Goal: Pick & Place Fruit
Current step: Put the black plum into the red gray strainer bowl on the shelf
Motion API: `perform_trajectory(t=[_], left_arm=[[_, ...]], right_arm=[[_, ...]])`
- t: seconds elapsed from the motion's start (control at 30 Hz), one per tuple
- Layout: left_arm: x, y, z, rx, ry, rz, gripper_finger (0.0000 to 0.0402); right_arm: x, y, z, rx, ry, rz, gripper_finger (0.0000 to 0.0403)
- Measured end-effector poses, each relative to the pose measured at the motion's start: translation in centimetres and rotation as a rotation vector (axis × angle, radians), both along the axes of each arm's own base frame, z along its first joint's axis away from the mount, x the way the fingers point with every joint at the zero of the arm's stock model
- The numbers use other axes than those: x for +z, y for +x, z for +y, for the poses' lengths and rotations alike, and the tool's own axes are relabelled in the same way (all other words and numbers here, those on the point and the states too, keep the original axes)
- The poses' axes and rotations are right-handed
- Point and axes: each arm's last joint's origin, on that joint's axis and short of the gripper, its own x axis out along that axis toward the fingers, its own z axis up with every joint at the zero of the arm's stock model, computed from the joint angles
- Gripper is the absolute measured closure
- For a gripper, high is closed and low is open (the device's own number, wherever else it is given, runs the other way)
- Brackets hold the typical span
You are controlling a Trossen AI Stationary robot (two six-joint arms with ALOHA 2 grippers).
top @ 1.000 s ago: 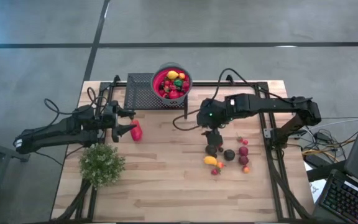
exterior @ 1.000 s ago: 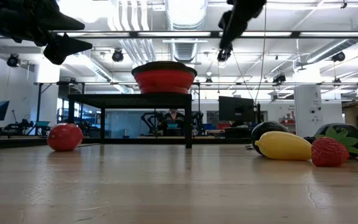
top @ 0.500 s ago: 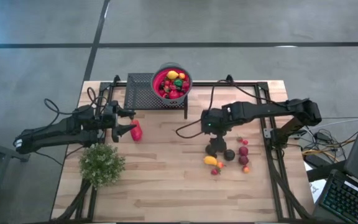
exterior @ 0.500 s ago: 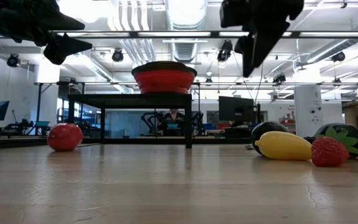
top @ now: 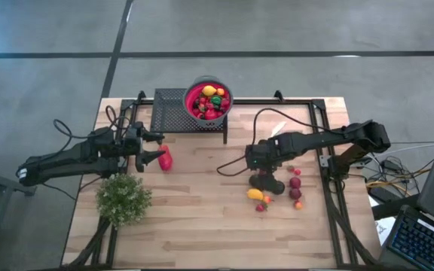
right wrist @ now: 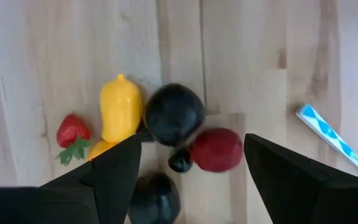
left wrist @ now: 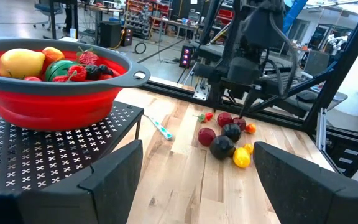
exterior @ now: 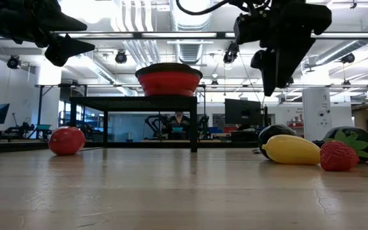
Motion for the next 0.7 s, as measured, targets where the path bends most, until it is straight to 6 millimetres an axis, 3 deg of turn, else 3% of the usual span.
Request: perform_trajectory(t=[0.47,0.7], left_arm=[[0.0,0.0,0.0,0.0,0.0,0.0,0.009],[0.0,0.0,0.0,0.0,-0.001,0.0,0.009]], right_arm=[[-3.0,0.0,1.3,0.104,-0.009,-0.033,0.0054],[-4.7,-0.2,1.3,0.107,-0.008,-0.062,0.0057]])
